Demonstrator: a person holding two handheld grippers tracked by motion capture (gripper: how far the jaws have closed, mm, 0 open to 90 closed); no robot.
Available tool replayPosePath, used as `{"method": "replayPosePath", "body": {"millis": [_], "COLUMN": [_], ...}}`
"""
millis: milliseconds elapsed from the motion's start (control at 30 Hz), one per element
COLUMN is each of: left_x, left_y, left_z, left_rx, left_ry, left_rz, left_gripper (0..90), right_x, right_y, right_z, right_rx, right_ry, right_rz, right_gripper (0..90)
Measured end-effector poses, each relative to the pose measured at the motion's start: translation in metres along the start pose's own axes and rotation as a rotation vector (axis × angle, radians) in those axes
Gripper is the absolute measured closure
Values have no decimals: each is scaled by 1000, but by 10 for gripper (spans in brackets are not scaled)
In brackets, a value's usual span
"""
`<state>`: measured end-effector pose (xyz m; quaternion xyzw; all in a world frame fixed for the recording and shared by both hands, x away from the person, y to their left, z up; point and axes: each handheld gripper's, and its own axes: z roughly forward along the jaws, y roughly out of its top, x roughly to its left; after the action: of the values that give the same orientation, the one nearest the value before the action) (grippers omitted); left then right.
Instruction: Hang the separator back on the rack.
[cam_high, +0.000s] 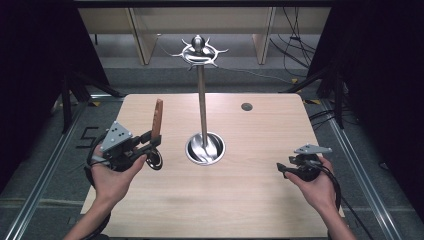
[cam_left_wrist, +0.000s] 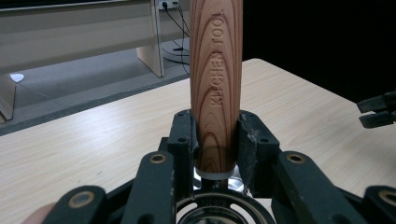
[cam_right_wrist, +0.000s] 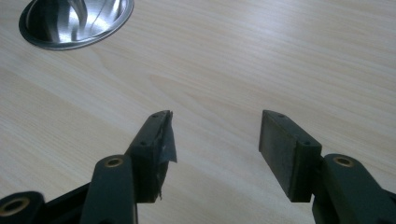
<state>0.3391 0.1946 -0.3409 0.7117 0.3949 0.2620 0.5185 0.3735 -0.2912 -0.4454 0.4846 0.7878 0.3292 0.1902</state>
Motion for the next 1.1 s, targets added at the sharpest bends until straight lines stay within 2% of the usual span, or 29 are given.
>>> {"method": "replayPosePath", "body": {"millis": [367, 433, 467, 500, 700, 800, 833, 933, 1100], "left_x": [-7, -8, -8, -8, -10, -12, -14, -15, -20], "left_y": [9, 10, 11, 11, 15, 18, 21, 23, 29], "left_z": [3, 3, 4, 4, 4, 5, 5, 7, 10], "left_rx": [-25, -31, -31, -34, -48, -59, -63, -69, -85], "left_ry": [-7, -4, -5, -4, 0, 0, 3, 5, 12], "left_rz": [10, 13, 13, 11, 3, 9, 13, 15, 7], "left_gripper": [683, 683, 683, 683, 683, 683, 683, 683, 683], "right_x": [1, 2, 4, 1, 2, 0, 2, 1, 0], "right_y": [1, 1, 1, 1, 1, 2, 2, 2, 2], "right_z": [-1, 0, 0, 1, 1, 1, 1, 1, 1], "right_rx": [-8, -6, 0, -17, -8, -15, -13, -10, -15], "right_ry": [1, -7, 0, 2, -1, 4, 3, 2, 3], "right_rz": [8, 24, 51, -3, 9, -7, 7, 0, -10], "right_gripper": [447, 447, 446, 446, 446, 446, 446, 446, 446]}}
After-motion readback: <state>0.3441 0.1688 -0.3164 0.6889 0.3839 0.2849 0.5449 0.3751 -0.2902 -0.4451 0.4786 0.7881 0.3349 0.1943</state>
